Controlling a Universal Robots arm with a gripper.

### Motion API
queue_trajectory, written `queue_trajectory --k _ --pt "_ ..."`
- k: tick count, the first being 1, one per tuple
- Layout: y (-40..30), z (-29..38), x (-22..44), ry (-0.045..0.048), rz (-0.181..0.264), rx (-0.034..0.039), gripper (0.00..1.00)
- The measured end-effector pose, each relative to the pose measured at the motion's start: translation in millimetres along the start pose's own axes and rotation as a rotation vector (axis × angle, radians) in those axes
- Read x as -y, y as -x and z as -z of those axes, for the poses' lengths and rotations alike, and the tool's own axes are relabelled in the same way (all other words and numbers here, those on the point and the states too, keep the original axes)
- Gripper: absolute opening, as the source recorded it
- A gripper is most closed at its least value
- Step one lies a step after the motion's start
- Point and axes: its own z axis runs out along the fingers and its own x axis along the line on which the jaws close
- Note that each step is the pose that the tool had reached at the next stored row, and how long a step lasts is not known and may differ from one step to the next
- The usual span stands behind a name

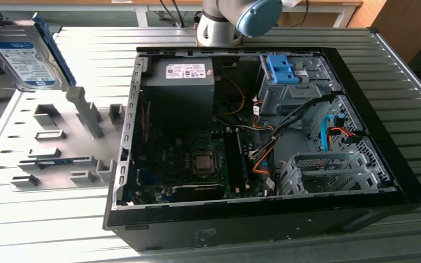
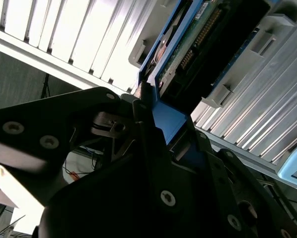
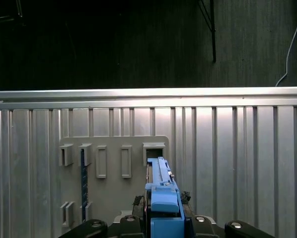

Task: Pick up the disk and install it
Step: 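Pick up the disk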

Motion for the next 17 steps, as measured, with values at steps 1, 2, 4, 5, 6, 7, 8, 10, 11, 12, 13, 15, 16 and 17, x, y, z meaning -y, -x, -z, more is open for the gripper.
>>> queue_trajectory --k 1,2,4,5,6,7,8,10,11,12,13,15,16,17 --pt "0.0 1.9 0.0 0.0001 0.0 0.0 0.36" --pt "0.0 3.7 0.0 0.0 0.0 0.0 0.36" --pt "0.0 6.0 0.0 -0.0001 0.0 0.0001 0.36" --pt "0.0 6.7 0.0 -0.0001 0.0 0.0001 0.36" --pt "0.0 7.5 0.1 -0.0001 0.0 0.0 0.36" --pt "0.0 8.5 0.1 0.0001 0.0 -0.0001 0.36" --pt "0.0 9.4 0.1 0.0001 0.0 0.0 0.36" --pt "0.0 10.8 0.1 -0.0001 0.0 0.0 0.36" --pt "0.0 11.6 0.1 0.0 0.0 0.0001 0.36" --pt "0.0 12.3 0.2 0.0 0.0 0.0 0.36" --pt "0.0 13.0 0.2 0.0 0.0 0.0 0.36" --pt "0.0 14.5 0.2 0.0001 0.0 0.0 0.36" --pt "0.0 15.1 0.2 0.0 0.0 0.0 0.36" --pt "0.0 15.4 0.2 -0.0001 0.0 0.0001 0.36"
